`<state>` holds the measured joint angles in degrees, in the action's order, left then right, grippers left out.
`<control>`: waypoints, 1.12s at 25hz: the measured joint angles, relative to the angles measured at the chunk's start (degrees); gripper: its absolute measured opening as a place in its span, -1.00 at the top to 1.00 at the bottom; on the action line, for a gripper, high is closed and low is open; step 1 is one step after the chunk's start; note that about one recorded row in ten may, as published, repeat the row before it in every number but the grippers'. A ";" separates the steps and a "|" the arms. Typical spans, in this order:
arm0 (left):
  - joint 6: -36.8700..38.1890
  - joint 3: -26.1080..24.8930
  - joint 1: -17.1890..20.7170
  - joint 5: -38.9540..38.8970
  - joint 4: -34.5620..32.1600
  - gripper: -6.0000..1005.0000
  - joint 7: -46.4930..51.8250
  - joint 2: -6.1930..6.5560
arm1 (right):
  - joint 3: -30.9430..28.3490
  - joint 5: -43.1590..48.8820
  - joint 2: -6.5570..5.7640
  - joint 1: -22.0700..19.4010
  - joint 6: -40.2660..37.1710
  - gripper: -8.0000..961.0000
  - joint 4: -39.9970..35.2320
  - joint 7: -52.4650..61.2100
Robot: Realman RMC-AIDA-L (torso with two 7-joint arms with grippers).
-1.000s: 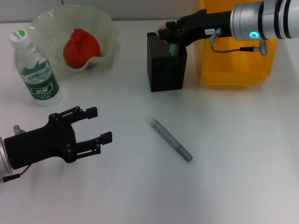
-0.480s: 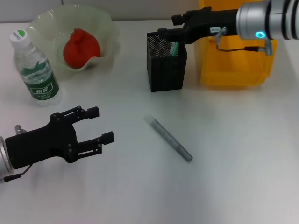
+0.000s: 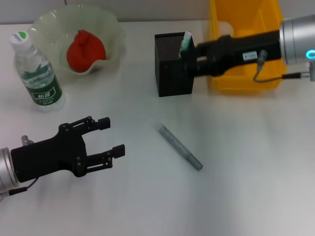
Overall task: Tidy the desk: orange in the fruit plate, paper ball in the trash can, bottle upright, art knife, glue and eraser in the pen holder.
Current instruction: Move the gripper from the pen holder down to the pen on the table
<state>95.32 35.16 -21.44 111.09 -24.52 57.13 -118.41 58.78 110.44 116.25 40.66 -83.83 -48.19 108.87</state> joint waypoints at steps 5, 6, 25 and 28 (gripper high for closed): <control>0.02 0.51 0.19 0.00 0.00 -0.60 0.52 0.02 | 0.28 5.64 -0.05 0.58 -2.55 -0.30 -0.24 3.57; 0.03 0.56 0.29 0.00 0.00 -0.60 0.60 0.06 | 0.47 7.28 -0.05 1.02 -2.86 -0.30 -0.27 4.60; -0.40 1.66 0.79 0.55 0.00 -0.60 0.05 0.14 | 12.25 24.82 3.01 14.62 -0.12 -0.30 5.11 20.73; -0.40 1.73 0.79 0.62 0.00 -0.60 0.02 0.19 | 16.64 24.90 3.02 16.73 2.30 -0.30 7.29 22.94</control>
<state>94.92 36.89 -20.65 111.71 -24.52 57.15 -118.21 75.43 135.35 119.28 57.39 -81.53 -40.90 131.81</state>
